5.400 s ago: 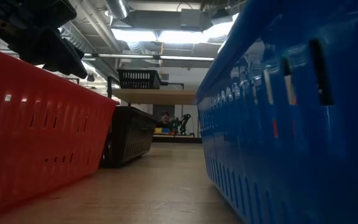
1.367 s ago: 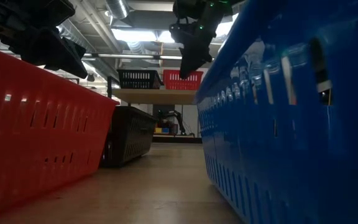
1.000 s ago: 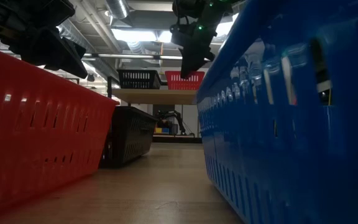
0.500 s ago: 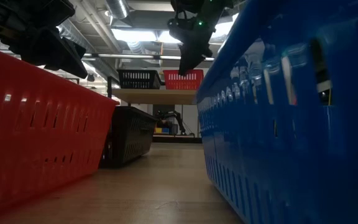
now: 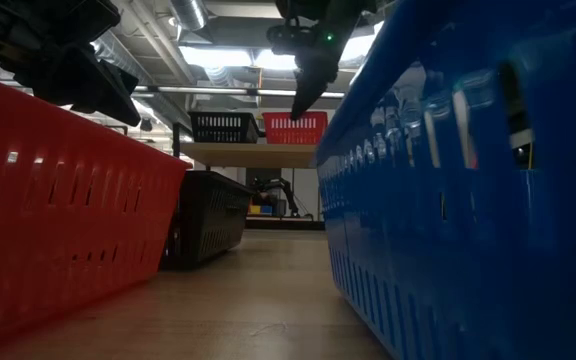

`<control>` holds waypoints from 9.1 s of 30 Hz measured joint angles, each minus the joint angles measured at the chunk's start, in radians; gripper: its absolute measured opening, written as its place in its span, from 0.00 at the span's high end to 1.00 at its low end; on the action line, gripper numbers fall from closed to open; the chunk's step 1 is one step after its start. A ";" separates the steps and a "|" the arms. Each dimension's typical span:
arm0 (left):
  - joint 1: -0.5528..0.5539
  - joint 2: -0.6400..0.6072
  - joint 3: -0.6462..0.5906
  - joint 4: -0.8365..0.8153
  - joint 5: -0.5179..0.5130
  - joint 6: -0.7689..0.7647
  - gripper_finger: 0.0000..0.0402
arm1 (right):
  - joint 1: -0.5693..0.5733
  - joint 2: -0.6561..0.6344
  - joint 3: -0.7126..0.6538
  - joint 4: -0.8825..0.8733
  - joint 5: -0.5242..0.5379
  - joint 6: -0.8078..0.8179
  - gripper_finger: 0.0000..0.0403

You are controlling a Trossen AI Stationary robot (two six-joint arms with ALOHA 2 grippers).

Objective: Stack baskets on shelf by color
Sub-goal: Put the top right red bin on the shelf, then adjust the bins on the table, then stack the blue bin on the stacked blue bins on the shelf

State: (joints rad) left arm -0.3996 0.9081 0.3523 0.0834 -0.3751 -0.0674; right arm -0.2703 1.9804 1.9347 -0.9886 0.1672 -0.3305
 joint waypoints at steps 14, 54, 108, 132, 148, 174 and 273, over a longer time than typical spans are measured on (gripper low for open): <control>0.000 0.000 0.000 0.000 0.000 0.000 1.00 | -0.001 0.000 0.000 -0.010 -0.003 -0.098 0.77; 0.000 0.000 0.000 0.000 0.000 0.000 1.00 | -0.010 0.000 -0.001 -0.002 -0.003 -0.407 0.77; 0.000 0.000 0.000 0.000 0.000 0.000 1.00 | 0.018 0.001 0.055 -0.243 0.059 0.009 0.77; -0.074 -0.074 0.001 -0.043 -0.001 0.028 1.00 | 0.331 0.000 0.102 -0.455 -0.303 0.334 0.77; -0.228 -0.061 0.002 -0.047 0.000 -0.217 1.00 | 0.676 0.083 0.103 -0.091 -0.020 0.702 0.77; -0.308 0.257 0.075 -0.352 0.060 -0.804 1.00 | 0.712 0.414 0.102 0.471 -0.090 0.727 0.77; -0.423 0.145 0.165 -0.119 -0.066 -0.324 1.00 | 0.980 0.297 0.326 -0.569 0.272 1.061 1.00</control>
State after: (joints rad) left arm -0.8229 1.0531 0.5171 -0.0360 -0.4409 -0.3910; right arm 0.7093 2.2774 2.2610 -1.5578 0.4392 0.7309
